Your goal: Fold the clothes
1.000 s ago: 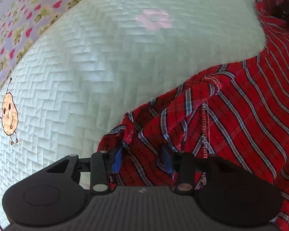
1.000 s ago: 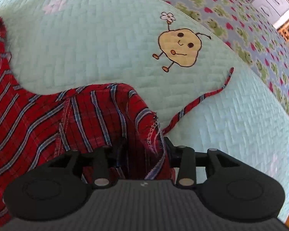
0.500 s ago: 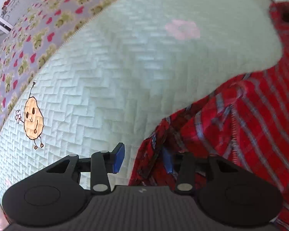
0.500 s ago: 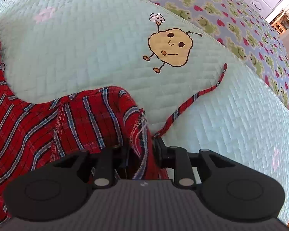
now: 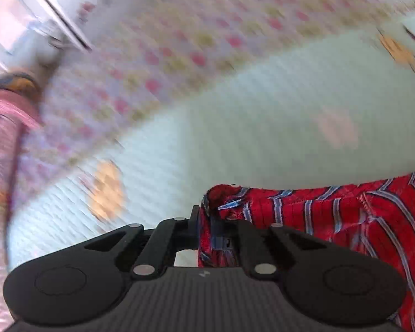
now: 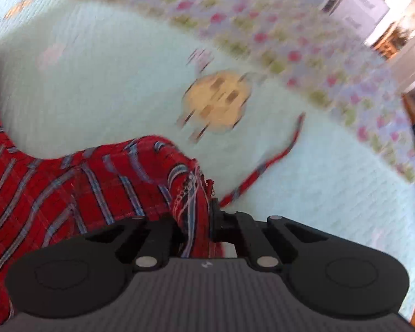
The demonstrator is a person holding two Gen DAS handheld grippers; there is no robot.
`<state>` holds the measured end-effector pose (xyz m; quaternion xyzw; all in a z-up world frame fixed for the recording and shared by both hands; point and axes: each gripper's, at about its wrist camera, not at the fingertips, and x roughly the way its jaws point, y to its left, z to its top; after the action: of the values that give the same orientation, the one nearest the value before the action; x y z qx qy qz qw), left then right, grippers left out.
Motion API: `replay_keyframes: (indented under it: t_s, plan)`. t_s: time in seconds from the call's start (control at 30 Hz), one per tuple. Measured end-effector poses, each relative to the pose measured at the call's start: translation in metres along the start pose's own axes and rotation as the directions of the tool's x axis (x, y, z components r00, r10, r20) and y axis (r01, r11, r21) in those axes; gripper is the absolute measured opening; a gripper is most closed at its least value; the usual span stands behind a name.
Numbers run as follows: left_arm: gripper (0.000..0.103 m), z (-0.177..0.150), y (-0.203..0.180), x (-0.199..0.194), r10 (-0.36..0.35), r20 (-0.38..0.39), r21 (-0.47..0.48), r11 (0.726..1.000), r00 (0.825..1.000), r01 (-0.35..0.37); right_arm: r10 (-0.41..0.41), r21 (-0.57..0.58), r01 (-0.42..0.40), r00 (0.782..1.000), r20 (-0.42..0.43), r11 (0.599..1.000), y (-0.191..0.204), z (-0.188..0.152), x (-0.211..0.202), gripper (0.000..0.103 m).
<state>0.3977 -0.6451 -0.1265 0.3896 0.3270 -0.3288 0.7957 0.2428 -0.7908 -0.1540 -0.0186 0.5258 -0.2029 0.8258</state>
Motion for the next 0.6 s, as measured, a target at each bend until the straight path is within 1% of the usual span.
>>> replay_keyframes:
  t_s: [0.03, 0.1, 0.17, 0.2, 0.23, 0.27, 0.33, 0.37, 0.4, 0.47, 0.5, 0.53, 0.6]
  plan:
    - [0.006, 0.013, 0.003, 0.001, 0.035, 0.036, -0.002, 0.999, 0.999, -0.035, -0.016, 0.020, 0.016, 0.999, 0.033, 1.000, -0.006, 0.011, -0.004, 0.003]
    - [0.007, 0.037, 0.014, 0.007, 0.072, 0.081, -0.021, 0.997, 0.994, -0.070, -0.043, 0.057, 0.037, 0.993, 0.110, 0.998, -0.016, 0.035, -0.013, 0.003]
    - [0.008, 0.052, 0.019, 0.020, 0.097, 0.078, -0.057, 0.994, 0.992, -0.092, -0.047, 0.084, 0.033, 0.983, 0.177, 0.996, -0.019, 0.058, -0.016, 0.004]
    - [0.008, 0.054, 0.018, 0.030, 0.108, 0.066, -0.071, 0.992, 0.992, -0.103, -0.043, 0.099, 0.024, 0.982, 0.187, 0.995, -0.017, 0.067, -0.010, 0.004]
    - [0.008, 0.051, 0.015, 0.042, 0.122, 0.051, -0.071, 0.990, 0.991, -0.118, -0.040, 0.110, 0.021, 0.984, 0.176, 0.994, -0.013, 0.071, 0.001, 0.004]
    - [0.008, 0.044, 0.009, 0.053, 0.136, 0.035, -0.053, 0.990, 0.990, -0.134, -0.052, 0.090, 0.039, 0.987, 0.154, 0.995, -0.003, 0.069, 0.014, 0.004]
    - [0.008, 0.027, -0.005, 0.072, 0.161, 0.005, 0.002, 0.987, 0.987, -0.161, -0.079, 0.050, 0.073, 0.991, 0.112, 0.996, 0.015, 0.064, 0.042, 0.004]
    - [0.008, 0.019, -0.010, 0.078, 0.171, -0.004, 0.026, 0.985, 0.985, -0.171, -0.093, 0.050, 0.088, 0.991, 0.101, 0.995, 0.020, 0.058, 0.052, 0.004]
    - [0.008, 0.013, -0.009, 0.077, 0.172, -0.006, 0.029, 0.985, 0.985, -0.172, -0.106, 0.051, 0.102, 0.990, 0.091, 0.994, 0.025, 0.052, 0.061, 0.004]
    - [0.009, 0.006, -0.001, 0.071, 0.166, -0.002, 0.018, 0.986, 0.986, -0.166, -0.114, 0.079, 0.106, 0.988, 0.101, 0.991, 0.024, 0.046, 0.067, 0.003]
    - [0.010, 0.007, 0.006, 0.069, 0.161, 0.003, 0.004, 0.987, 0.987, -0.161, -0.111, 0.091, 0.101, 0.987, 0.116, 0.991, 0.020, 0.046, 0.066, 0.003]
    - [0.010, 0.013, 0.013, 0.067, 0.161, 0.014, -0.018, 0.987, 0.987, -0.161, -0.116, 0.101, 0.104, 0.985, 0.131, 0.990, 0.017, 0.048, 0.062, 0.003]
    - [0.010, 0.029, 0.022, 0.065, 0.194, 0.053, -0.043, 0.981, 0.980, -0.191, -0.134, 0.129, 0.113, 0.978, 0.159, 0.985, 0.007, 0.064, 0.053, 0.004]
